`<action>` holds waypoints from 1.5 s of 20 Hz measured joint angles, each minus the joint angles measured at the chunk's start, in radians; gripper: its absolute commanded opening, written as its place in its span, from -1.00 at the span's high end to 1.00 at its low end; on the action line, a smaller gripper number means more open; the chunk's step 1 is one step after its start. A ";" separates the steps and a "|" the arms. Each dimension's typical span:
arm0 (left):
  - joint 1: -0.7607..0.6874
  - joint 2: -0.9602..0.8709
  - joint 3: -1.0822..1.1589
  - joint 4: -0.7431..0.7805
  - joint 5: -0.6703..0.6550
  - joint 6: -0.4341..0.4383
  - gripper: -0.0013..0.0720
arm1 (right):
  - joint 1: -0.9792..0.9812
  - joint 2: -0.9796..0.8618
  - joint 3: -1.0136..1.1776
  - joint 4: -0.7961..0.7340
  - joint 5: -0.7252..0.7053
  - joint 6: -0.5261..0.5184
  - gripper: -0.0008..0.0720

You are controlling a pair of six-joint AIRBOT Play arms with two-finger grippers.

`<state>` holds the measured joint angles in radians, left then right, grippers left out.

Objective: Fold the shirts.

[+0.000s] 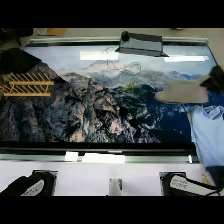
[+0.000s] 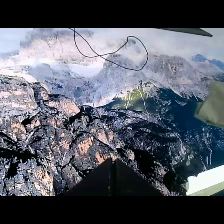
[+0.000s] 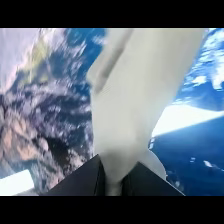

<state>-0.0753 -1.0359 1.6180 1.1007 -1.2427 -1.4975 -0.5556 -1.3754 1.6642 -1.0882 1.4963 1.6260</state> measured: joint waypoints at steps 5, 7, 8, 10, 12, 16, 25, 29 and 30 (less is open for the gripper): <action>-0.033 0.000 -0.011 0.000 0.000 0.020 0.87 | -0.237 0.082 0.045 -0.003 0.052 0.055 0.86; -0.049 0.000 -0.012 0.000 0.000 0.029 0.87 | -0.319 0.103 0.050 -0.003 0.079 0.076 0.86; -0.055 0.000 -0.013 0.000 0.000 0.034 0.87 | -0.357 0.113 0.053 -0.001 0.096 0.080 0.86; -0.061 0.000 -0.013 0.000 0.000 0.039 0.87 | -0.421 0.124 0.054 -0.015 0.142 0.082 0.86; -0.065 0.000 -0.013 0.000 0.000 0.042 0.87 | -0.462 0.130 0.055 -0.077 0.202 0.064 0.86; -0.067 0.000 -0.013 0.000 0.000 0.044 0.87 | -0.494 0.134 -0.002 -0.206 0.279 0.051 0.86; -0.069 0.000 -0.013 -0.001 0.000 0.046 0.87 | -0.505 0.135 -0.375 -0.333 0.240 0.048 0.86; -0.069 0.000 -0.013 -0.001 0.005 0.046 0.87 | -0.506 0.135 -0.462 -0.380 0.179 0.045 -0.11; -0.069 0.000 -0.013 -0.001 0.007 0.045 0.87 | -0.506 0.136 -0.472 -0.400 0.178 0.045 -0.81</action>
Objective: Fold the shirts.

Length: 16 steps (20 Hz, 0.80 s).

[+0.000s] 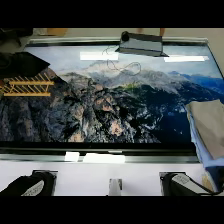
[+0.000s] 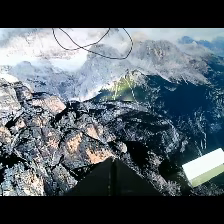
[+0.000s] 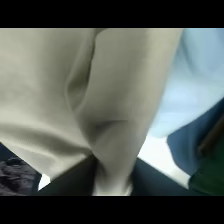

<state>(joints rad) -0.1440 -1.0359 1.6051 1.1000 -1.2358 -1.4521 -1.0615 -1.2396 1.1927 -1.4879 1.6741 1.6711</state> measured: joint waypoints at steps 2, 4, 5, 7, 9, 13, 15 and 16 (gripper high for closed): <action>0.000 0.000 0.000 0.000 0.006 0.000 0.88 | -0.002 0.000 -0.006 -0.021 -0.016 -0.024 -0.75; 0.000 0.000 0.000 0.000 0.010 0.000 0.88 | 0.000 0.004 0.024 -0.006 -0.016 -0.071 -0.77; 0.000 -0.001 0.000 0.000 0.017 0.000 0.88 | 0.004 0.004 0.061 0.020 -0.024 -0.096 -0.77; -0.003 -0.013 0.002 0.037 0.031 0.000 0.89 | 0.041 0.007 0.169 0.087 -0.074 -0.130 -0.77; -0.019 -0.047 0.010 0.157 0.033 -0.026 0.88 | 0.137 0.007 0.294 0.143 -0.150 -0.156 -0.76; -0.074 -0.178 0.020 0.478 -0.063 -0.103 -0.33 | 0.537 -0.002 0.465 0.112 -0.278 -0.132 -0.80; -0.087 -0.248 0.013 0.548 -0.159 -0.127 -0.94 | 0.735 -0.042 0.496 0.047 -0.272 -0.048 -0.92; -0.090 -0.273 -0.005 0.570 -0.199 -0.136 -0.93 | 0.816 -0.072 0.505 0.029 -0.244 -0.010 -0.92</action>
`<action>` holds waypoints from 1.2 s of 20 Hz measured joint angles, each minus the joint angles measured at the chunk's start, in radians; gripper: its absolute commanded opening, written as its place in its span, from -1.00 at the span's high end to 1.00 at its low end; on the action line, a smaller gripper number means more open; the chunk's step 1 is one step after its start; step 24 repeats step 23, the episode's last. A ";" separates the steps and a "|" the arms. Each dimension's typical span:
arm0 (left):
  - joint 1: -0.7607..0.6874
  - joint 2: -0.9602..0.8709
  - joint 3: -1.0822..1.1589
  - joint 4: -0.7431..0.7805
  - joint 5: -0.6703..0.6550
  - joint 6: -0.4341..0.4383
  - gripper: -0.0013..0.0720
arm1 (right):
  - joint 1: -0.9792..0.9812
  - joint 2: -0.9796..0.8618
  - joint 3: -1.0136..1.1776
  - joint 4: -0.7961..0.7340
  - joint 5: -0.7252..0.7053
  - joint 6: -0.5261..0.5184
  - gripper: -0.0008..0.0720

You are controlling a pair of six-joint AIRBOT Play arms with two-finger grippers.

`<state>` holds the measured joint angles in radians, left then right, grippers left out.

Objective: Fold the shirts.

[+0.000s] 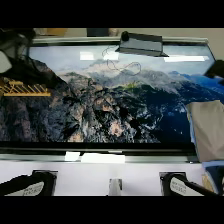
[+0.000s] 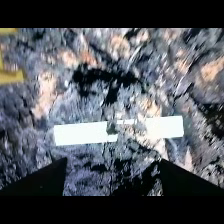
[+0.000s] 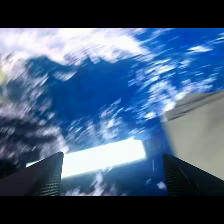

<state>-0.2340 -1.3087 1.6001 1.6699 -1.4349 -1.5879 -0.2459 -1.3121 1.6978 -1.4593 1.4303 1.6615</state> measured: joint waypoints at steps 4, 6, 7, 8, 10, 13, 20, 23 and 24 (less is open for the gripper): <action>-0.008 -0.030 -0.127 0.037 -0.022 -0.047 -0.93 | 0.198 -0.130 0.017 0.009 0.134 0.079 -0.91; -0.009 -0.035 -0.168 0.045 -0.012 -0.074 -0.93 | 0.254 -0.175 0.021 0.013 0.181 0.096 -0.90; -0.009 -0.039 -0.180 0.048 -0.011 -0.083 -0.93 | 0.272 -0.189 0.022 0.016 0.196 0.103 -0.90; -0.009 -0.040 -0.190 0.050 -0.007 -0.090 -0.93 | 0.285 -0.201 0.022 0.018 0.204 0.107 -0.90; -0.010 -0.042 -0.201 0.051 -0.005 -0.100 -0.93 | 0.300 -0.212 0.024 0.019 0.220 0.111 -0.90; -0.010 -0.044 -0.209 0.053 -0.004 -0.107 -0.93 | 0.312 -0.221 0.024 0.019 0.230 0.116 -0.90; -0.010 -0.044 -0.213 0.054 -0.003 -0.111 -0.93 | 0.318 -0.227 0.023 0.020 0.236 0.119 -0.90; -0.010 -0.044 -0.213 0.054 -0.003 -0.111 -0.93 | 0.318 -0.227 0.024 0.020 0.236 0.119 -0.90; -0.010 -0.044 -0.213 0.054 -0.003 -0.111 -0.93 | 0.318 -0.227 0.024 0.020 0.236 0.119 -0.90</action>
